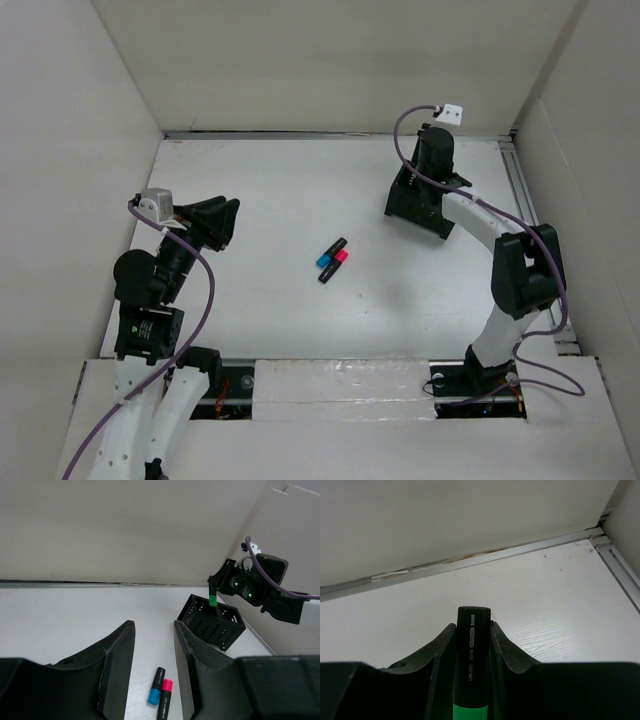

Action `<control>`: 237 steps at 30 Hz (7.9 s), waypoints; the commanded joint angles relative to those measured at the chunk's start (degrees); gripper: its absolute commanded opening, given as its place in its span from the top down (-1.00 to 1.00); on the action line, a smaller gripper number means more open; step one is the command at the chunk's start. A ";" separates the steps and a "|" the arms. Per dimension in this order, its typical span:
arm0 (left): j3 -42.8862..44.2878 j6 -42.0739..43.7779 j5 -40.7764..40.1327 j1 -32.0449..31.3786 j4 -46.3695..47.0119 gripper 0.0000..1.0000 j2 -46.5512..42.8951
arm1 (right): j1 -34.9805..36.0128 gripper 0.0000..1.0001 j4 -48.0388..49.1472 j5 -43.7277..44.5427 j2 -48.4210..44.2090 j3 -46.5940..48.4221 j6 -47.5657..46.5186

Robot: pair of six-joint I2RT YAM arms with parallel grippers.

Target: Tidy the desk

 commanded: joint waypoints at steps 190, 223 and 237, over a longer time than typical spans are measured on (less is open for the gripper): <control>-0.19 -0.12 2.40 0.20 3.00 0.33 -0.93 | 31.76 0.09 -12.72 -12.87 17.81 0.74 9.24; -0.19 -0.03 1.08 0.20 2.73 0.25 -1.81 | -0.57 0.65 4.68 -2.24 0.23 -2.78 4.32; -0.28 -0.12 1.44 0.20 3.00 0.24 -0.93 | 1.35 0.13 8.28 1.62 -2.04 -9.89 4.23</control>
